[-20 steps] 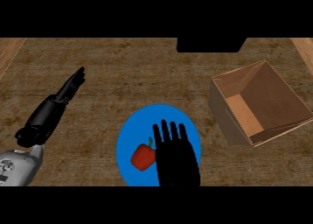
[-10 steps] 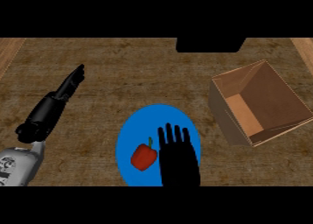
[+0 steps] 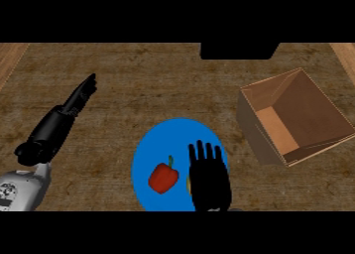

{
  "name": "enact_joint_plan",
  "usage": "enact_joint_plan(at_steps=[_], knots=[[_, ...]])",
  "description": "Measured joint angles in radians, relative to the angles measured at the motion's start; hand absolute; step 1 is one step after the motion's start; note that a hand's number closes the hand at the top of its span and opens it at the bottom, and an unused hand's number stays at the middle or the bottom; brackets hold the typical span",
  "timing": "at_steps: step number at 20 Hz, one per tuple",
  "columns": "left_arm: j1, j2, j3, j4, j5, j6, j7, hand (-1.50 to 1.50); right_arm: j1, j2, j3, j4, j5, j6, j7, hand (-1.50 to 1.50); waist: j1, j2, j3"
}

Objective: Pick the lemon from the plate and place it in the cardboard box

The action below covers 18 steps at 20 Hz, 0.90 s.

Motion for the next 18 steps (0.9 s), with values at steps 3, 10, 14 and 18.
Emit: enact_joint_plan(at_steps=[3, 10, 14, 18], knots=[[-0.008, -0.013, 0.017, 0.02, -0.013, -0.02, -0.006, 0.0, 0.013, -0.018, 0.011, -0.007, 0.017, -0.006, -0.051, 1.5, -0.001, 0.0, 0.0], [0.004, -0.028, 0.047, 0.025, -0.03, -0.048, -0.027, 0.0, -0.034, -0.036, 0.022, 0.044, 0.105, -0.101, -0.162, 1.5, 0.0, 0.0, 0.0], [0.003, -0.044, 0.058, 0.012, -0.047, -0.052, -0.015, 0.0, -0.042, -0.032, 0.039, 0.04, 0.163, -0.131, -0.192, 1.5, 0.0, 0.0, 0.0], [-0.008, -0.053, 0.053, 0.015, -0.051, -0.069, -0.009, 0.0, -0.187, -0.003, -0.004, 0.163, 0.07, -0.238, -0.166, 1.5, 0.019, 0.004, 0.0]])
